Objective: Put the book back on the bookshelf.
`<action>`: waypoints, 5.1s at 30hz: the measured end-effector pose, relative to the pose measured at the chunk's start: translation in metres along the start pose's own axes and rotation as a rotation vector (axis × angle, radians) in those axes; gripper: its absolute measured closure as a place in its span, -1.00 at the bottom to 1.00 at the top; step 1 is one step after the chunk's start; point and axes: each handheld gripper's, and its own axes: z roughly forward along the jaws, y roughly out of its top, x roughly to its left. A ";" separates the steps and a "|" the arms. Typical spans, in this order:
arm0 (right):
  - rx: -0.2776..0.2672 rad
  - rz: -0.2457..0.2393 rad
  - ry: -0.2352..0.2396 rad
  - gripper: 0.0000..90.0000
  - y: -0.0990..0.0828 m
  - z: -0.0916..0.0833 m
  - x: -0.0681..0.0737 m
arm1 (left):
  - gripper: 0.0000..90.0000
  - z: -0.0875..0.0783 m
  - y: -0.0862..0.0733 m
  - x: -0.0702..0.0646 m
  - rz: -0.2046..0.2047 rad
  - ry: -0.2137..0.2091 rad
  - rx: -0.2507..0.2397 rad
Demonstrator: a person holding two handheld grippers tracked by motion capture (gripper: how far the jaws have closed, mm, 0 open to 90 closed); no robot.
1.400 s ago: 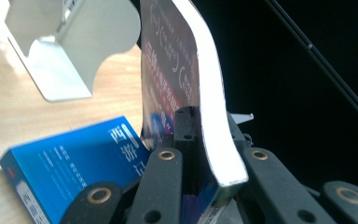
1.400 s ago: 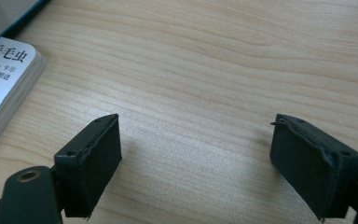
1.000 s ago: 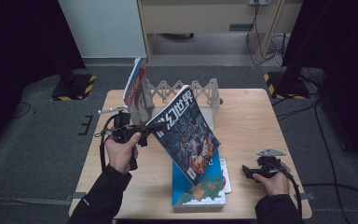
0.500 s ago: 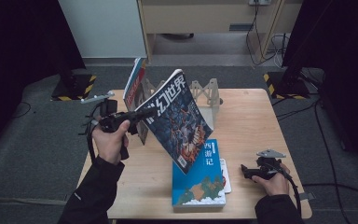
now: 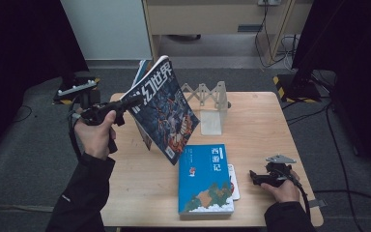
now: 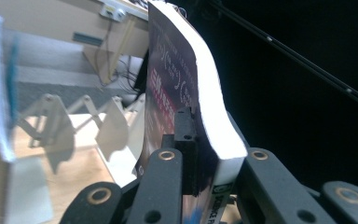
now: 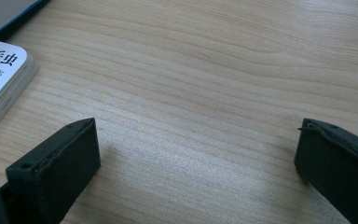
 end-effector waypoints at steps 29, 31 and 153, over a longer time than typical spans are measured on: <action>0.000 0.000 0.000 -0.99 0.000 0.000 0.000 | 0.82 0.004 0.034 0.003 0.140 0.307 -0.022; 0.000 0.001 0.000 -0.99 0.000 0.000 0.000 | 0.82 0.008 0.035 0.003 0.148 0.330 -0.026; -0.001 -0.002 -0.001 -0.99 0.000 0.001 0.000 | 0.82 0.141 -0.017 0.056 0.275 0.676 -0.005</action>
